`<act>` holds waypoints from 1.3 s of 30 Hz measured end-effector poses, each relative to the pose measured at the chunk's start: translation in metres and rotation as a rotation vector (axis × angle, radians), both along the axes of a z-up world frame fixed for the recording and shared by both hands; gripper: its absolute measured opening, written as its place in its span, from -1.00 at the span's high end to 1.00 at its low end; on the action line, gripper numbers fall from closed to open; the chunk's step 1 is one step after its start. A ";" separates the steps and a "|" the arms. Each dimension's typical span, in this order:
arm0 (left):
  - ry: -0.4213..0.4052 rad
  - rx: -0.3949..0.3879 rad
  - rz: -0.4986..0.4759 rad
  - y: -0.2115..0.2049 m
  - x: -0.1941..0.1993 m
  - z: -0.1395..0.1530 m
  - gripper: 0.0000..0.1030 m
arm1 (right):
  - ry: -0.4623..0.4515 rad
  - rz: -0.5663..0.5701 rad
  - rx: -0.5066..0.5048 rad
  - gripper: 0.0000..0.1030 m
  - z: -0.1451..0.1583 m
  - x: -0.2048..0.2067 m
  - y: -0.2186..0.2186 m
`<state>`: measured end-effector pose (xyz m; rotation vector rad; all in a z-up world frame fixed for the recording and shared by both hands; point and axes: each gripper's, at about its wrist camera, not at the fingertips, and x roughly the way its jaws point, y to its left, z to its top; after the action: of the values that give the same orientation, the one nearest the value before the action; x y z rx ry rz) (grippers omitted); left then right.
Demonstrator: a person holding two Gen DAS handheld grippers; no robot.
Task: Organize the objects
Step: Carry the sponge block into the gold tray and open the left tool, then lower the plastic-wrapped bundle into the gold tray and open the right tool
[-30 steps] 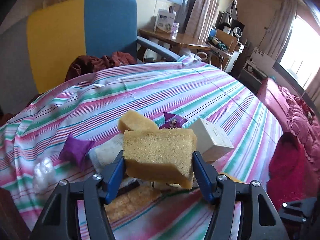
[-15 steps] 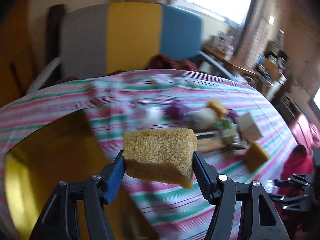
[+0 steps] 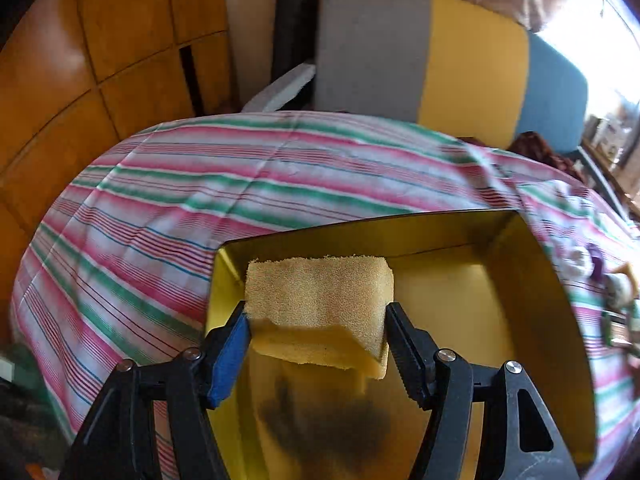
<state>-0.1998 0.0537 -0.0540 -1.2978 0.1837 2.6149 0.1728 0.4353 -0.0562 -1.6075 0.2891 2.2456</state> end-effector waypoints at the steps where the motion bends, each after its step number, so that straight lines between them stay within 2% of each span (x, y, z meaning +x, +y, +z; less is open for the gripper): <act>1: -0.007 0.001 0.006 -0.002 -0.004 -0.002 -0.30 | -0.005 -0.003 0.003 0.05 0.000 0.000 0.000; 11: -0.007 -0.054 0.039 -0.001 -0.031 -0.018 -0.39 | -0.026 -0.016 0.014 0.05 -0.001 -0.001 0.002; 17: 0.022 -0.062 0.032 0.001 -0.031 -0.017 -0.57 | -0.032 -0.019 0.023 0.05 0.000 -0.001 0.001; 21: 0.017 -0.054 0.040 -0.001 -0.031 -0.018 -0.58 | -0.031 -0.022 0.030 0.05 0.000 -0.002 -0.001; 26: 0.064 -0.029 0.052 -0.006 -0.016 -0.005 -0.58 | -0.029 -0.024 0.032 0.05 0.001 -0.002 -0.001; 30: 0.123 0.037 0.063 -0.019 0.013 0.022 -0.64 | -0.002 -0.020 0.036 0.05 0.007 -0.003 -0.004; 32: 0.162 0.073 0.065 -0.029 0.032 0.036 -0.76 | 0.039 0.017 0.004 0.05 0.015 -0.015 -0.016; 34: 0.202 0.097 0.075 -0.040 0.054 0.048 -0.85 | 0.091 0.103 -0.005 0.06 0.029 -0.036 -0.040; 39: 0.198 0.132 0.104 -0.073 0.092 0.054 -0.85 | 0.226 0.381 -0.061 0.06 0.066 -0.104 -0.119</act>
<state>-0.1074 -0.0195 0.0000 -1.0319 -0.0255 2.7886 0.0690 0.3160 0.0097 -1.5438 0.1156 2.7386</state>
